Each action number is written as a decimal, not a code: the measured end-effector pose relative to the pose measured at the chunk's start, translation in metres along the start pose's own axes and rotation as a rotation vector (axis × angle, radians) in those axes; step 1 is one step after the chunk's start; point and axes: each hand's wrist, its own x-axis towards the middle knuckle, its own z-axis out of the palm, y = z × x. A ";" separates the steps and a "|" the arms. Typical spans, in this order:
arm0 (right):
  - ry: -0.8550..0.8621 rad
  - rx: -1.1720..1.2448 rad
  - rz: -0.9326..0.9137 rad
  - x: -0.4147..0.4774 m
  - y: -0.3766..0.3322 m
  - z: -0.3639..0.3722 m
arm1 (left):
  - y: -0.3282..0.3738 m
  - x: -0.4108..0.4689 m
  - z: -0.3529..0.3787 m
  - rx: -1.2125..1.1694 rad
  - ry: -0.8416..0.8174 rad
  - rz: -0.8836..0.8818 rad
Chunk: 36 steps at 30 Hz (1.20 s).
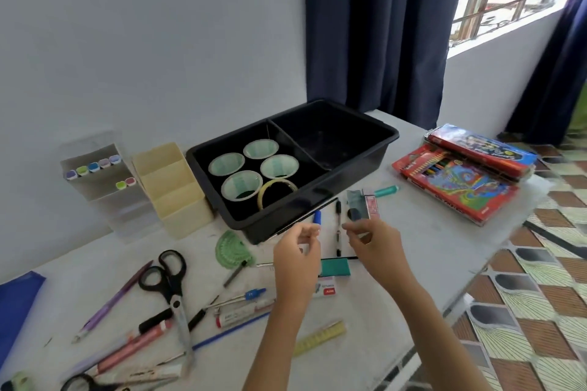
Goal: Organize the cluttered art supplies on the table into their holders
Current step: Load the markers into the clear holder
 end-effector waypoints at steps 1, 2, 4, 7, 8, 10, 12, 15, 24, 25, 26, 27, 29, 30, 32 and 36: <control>-0.052 -0.060 0.010 0.000 0.009 -0.004 | -0.001 -0.001 0.005 -0.002 0.000 -0.018; -0.095 -0.121 0.007 0.000 0.016 -0.007 | -0.002 -0.003 0.009 -0.002 0.004 -0.029; -0.116 -0.162 -0.025 -0.001 0.028 -0.012 | -0.002 -0.006 0.016 -0.001 0.011 -0.048; -0.068 -0.050 -0.026 0.008 0.039 -0.020 | -0.002 -0.007 0.027 0.005 0.010 -0.082; -0.046 -0.017 -0.016 0.015 0.042 -0.023 | -0.002 -0.005 0.030 0.013 0.013 -0.090; -0.008 0.000 -0.001 0.031 0.049 -0.030 | -0.001 0.000 0.036 0.022 0.025 -0.100; 0.038 -0.056 -0.020 0.049 0.056 -0.037 | 0.002 0.005 0.042 0.023 0.033 -0.096; 0.058 -0.226 -0.110 0.078 0.062 -0.046 | 0.006 0.013 0.053 0.008 0.035 -0.089; -0.075 -0.595 -0.206 0.142 0.084 -0.048 | 0.006 0.021 0.077 -0.009 0.136 -0.113; -0.064 -0.566 -0.206 0.144 0.086 -0.048 | 0.005 0.019 0.078 -0.010 0.155 -0.121; -0.055 -0.515 -0.203 0.145 0.088 -0.048 | 0.003 0.018 0.079 -0.010 0.176 -0.126; -0.043 -0.434 -0.201 0.145 0.088 -0.049 | 0.002 0.016 0.078 -0.011 0.203 -0.130; 0.015 -0.194 -0.191 0.140 0.083 -0.052 | 0.001 0.013 0.077 -0.021 0.260 -0.133; 0.061 -0.067 -0.192 0.135 0.079 -0.054 | 0.002 0.012 0.076 -0.026 0.284 -0.131; 0.144 0.154 -0.217 0.123 0.071 -0.055 | 0.003 0.009 0.073 -0.041 0.328 -0.132; 0.160 0.444 -0.225 0.099 0.052 -0.044 | 0.004 0.003 0.065 -0.054 0.372 -0.129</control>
